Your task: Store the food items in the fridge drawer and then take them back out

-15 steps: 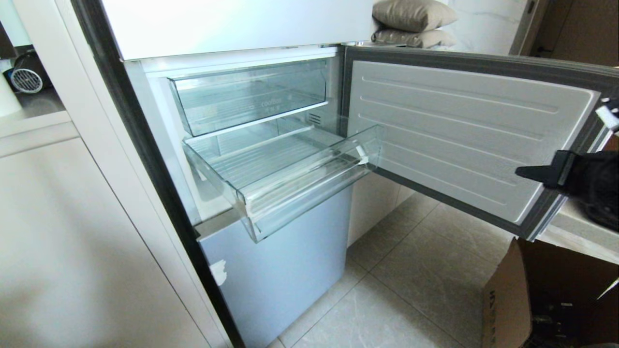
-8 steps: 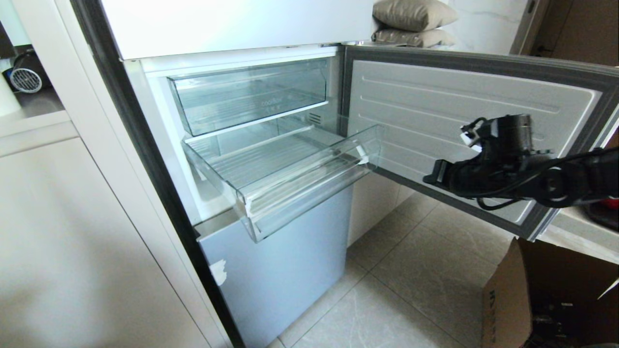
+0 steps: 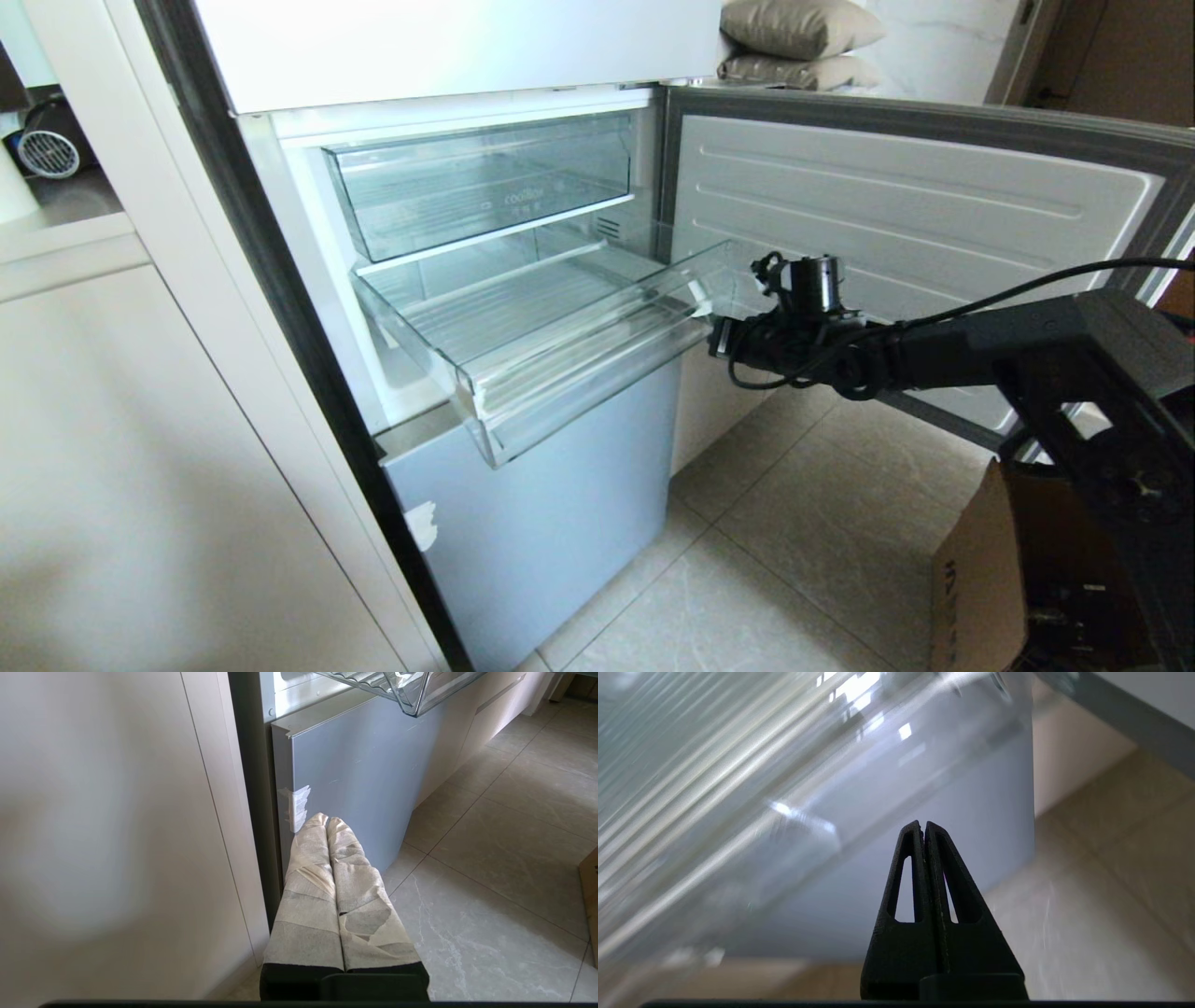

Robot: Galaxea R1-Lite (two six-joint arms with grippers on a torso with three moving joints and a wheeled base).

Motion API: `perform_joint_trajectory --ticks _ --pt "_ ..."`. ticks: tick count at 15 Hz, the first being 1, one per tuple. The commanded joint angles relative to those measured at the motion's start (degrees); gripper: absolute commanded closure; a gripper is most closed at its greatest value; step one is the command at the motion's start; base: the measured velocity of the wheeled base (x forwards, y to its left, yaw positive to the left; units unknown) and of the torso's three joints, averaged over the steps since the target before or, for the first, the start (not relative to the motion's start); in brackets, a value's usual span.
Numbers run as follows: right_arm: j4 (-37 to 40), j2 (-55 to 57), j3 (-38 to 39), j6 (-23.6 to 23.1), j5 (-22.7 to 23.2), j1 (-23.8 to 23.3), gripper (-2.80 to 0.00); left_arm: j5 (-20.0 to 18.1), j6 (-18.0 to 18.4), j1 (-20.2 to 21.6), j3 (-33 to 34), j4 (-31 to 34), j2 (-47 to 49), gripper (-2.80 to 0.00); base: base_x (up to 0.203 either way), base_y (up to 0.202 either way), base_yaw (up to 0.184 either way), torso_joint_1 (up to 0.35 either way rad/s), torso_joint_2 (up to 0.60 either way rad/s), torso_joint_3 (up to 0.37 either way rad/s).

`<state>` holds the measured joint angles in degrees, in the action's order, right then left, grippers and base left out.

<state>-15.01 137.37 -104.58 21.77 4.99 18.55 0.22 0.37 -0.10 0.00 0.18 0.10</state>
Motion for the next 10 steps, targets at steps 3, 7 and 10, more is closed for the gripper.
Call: perform_joint_trajectory --ticks 3,7,10 --pt "-16.4 12.1 -8.1 -2.4 -0.5 2.8 0.00 0.0 0.0 0.0 0.0 0.0 0.0 0.00 0.000 0.000 0.000 0.000 0.00 0.000" --pt "-30.8 13.3 -7.7 -4.2 -1.0 5.1 0.00 0.0 0.0 0.0 0.0 0.0 0.0 0.00 0.000 0.000 0.000 0.000 0.00 0.000" --pt "-31.1 5.1 1.0 -4.0 -3.5 5.8 0.00 0.0 0.0 0.0 0.0 0.0 0.0 0.00 0.000 0.000 0.000 0.000 0.00 0.000"
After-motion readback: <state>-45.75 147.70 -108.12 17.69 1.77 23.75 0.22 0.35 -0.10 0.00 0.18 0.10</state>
